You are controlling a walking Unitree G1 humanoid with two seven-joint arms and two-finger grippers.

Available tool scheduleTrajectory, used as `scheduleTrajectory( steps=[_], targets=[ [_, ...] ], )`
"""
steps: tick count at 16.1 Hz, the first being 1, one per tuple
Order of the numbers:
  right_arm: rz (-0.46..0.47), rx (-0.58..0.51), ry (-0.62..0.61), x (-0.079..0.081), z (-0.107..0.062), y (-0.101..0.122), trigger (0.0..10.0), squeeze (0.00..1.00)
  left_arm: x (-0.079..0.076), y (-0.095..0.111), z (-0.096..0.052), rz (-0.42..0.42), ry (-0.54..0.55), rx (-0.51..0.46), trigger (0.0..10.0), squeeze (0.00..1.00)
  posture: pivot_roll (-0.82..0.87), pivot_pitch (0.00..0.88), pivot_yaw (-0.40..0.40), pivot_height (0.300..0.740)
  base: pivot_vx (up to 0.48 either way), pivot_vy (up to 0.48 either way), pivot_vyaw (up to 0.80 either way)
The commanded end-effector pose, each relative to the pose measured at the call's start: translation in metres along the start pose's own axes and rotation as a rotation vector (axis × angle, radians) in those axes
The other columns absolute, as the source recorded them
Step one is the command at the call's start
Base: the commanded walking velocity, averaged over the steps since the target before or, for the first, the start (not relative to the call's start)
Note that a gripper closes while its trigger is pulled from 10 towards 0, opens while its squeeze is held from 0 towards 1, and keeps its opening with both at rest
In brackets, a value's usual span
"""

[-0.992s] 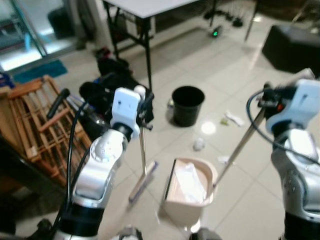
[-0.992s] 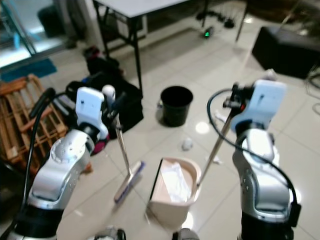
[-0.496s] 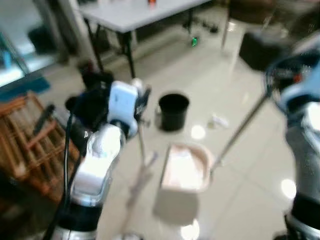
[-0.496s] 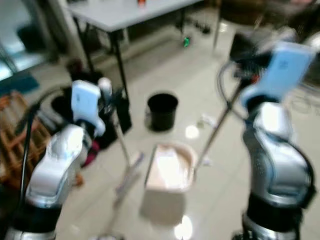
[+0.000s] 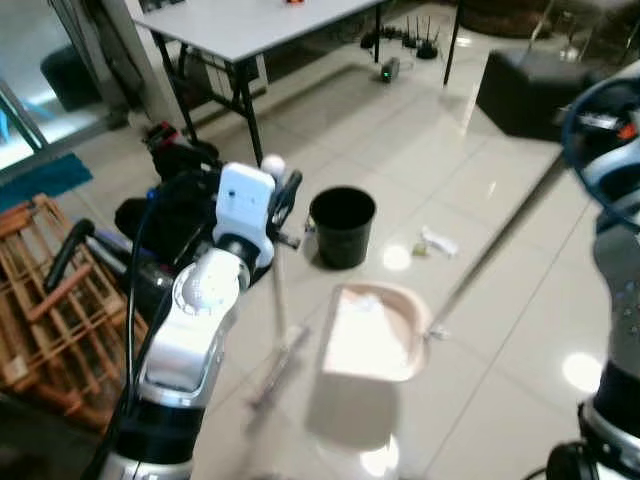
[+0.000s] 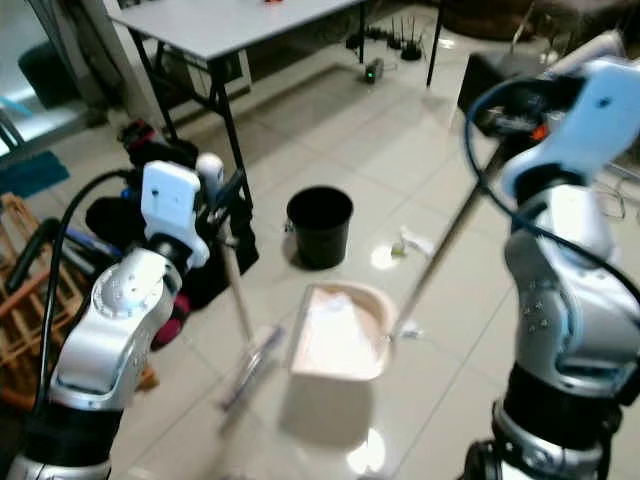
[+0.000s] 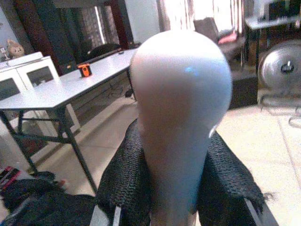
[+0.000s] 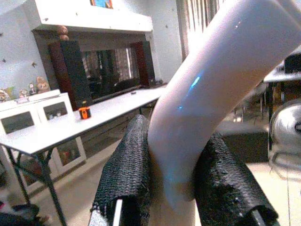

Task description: Sweep floor

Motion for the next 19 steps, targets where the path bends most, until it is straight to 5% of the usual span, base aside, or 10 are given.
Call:
scheduleTrajectory(
  steps=[1,4,19],
  targets=[
    [0.041,-0.03,0.061,0.016,0.001,0.008,10.0,0.0,0.012,0.005,-0.002,0.047,0.036,-0.019,10.0,0.0,-0.08,0.065,0.045,0.74,0.428,0.0,0.0],
    [0.045,-0.029,0.064,0.015,0.002,0.009,10.0,0.0,0.012,0.004,-0.002,0.049,0.04,-0.017,10.0,0.0,-0.08,0.066,0.043,0.74,0.435,0.0,-0.68],
    [0.063,-0.038,0.105,0.022,0.004,0.011,10.0,0.0,0.024,-0.007,-0.012,0.065,0.087,0.032,10.0,0.0,-0.07,0.068,0.035,0.74,0.452,0.0,0.05]
  ],
)
Point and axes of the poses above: a point about 5 cm out from each wrist's last joint towards the gripper, its own z axis pointing out of the wrist towards the gripper, its own y axis along the axis of the wrist's last joint, x = y × z, the point moved 2 cm from there along z, pointing out of the wrist towards the gripper, and after that the axes turned 12 degrees about z, right-handed, at the moved point
